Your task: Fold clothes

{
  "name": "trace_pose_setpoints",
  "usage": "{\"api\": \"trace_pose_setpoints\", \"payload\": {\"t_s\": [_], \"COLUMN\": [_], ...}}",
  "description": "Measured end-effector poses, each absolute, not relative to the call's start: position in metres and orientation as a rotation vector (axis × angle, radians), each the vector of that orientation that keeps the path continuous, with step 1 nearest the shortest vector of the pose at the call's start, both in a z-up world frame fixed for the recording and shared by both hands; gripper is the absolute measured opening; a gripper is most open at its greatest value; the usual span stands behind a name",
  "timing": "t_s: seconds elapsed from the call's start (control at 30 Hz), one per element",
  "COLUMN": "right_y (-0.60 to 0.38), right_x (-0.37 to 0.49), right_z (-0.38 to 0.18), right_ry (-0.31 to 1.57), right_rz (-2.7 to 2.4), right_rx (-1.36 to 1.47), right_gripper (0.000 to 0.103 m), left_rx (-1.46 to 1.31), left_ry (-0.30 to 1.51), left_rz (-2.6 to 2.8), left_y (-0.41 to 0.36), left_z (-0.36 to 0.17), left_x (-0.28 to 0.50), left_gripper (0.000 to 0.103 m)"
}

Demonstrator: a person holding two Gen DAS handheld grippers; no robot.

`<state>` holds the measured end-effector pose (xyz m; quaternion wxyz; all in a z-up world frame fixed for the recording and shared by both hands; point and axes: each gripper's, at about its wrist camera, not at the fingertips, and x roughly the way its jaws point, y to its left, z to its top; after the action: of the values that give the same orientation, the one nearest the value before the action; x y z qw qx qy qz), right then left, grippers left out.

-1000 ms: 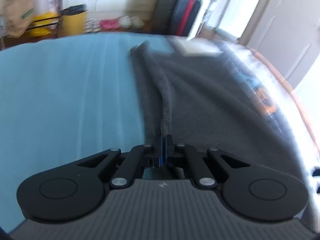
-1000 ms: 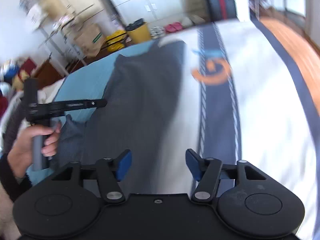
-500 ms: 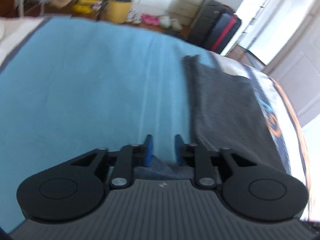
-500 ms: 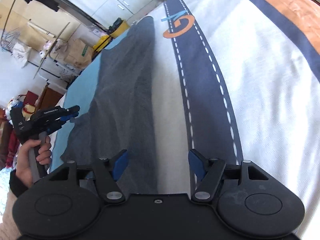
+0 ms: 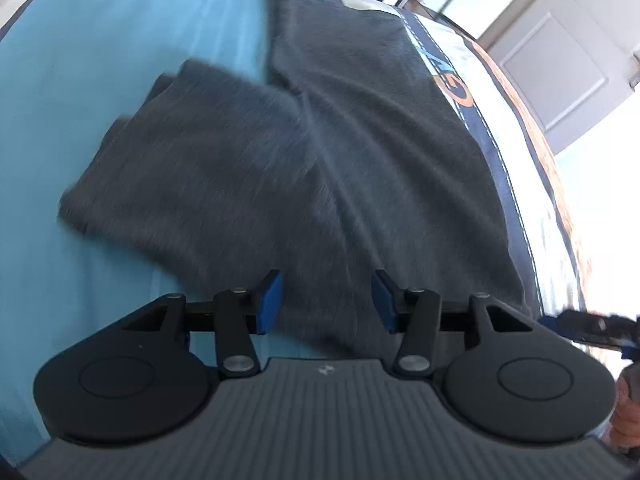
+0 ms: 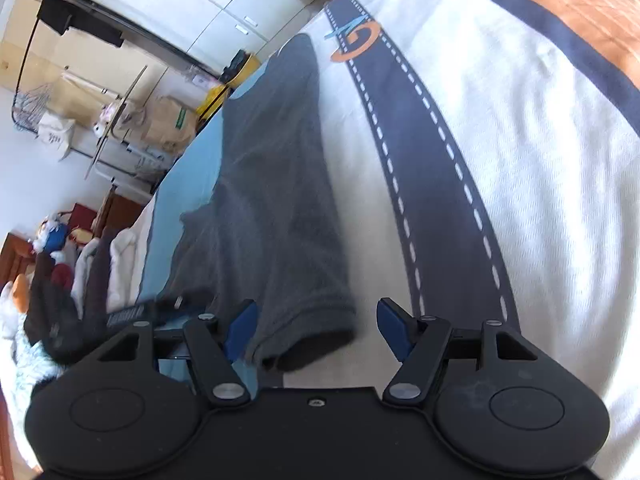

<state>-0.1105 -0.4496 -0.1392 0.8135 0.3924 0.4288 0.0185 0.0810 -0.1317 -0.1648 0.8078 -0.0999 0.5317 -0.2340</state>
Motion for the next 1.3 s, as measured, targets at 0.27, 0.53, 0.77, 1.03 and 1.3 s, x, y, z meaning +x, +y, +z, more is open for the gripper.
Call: {"api": "trace_pose_setpoints", "payload": {"t_s": [0.27,0.53,0.77,1.03,1.3], "right_y": [-0.449,-0.43,-0.408,-0.408,-0.405], "right_x": [-0.106,-0.082,-0.078,-0.103,-0.104], "right_z": [-0.151,-0.16,-0.145,-0.132,-0.126], "right_ry": [0.914,0.973,0.947,1.055,1.099], "right_rz": [0.034,0.073,0.176,0.163,0.126], "right_rx": [0.871,0.738,0.516,0.549,0.486], "right_gripper": [0.071,0.072,0.008,0.008,0.045], "left_rx": [-0.421,-0.509,-0.232,-0.232,-0.205], "left_ry": [1.214,1.144,0.931,0.991,1.021], "left_rz": [-0.471,-0.449,-0.376,-0.321,-0.312], "left_y": [-0.103,-0.112,-0.14,-0.122,-0.109], "left_z": [-0.18,-0.197,-0.182,-0.18,-0.173], "left_x": [0.073,0.076,0.066,0.058,0.056], "left_gripper": [0.053,0.066,0.009,0.008,0.018]}}
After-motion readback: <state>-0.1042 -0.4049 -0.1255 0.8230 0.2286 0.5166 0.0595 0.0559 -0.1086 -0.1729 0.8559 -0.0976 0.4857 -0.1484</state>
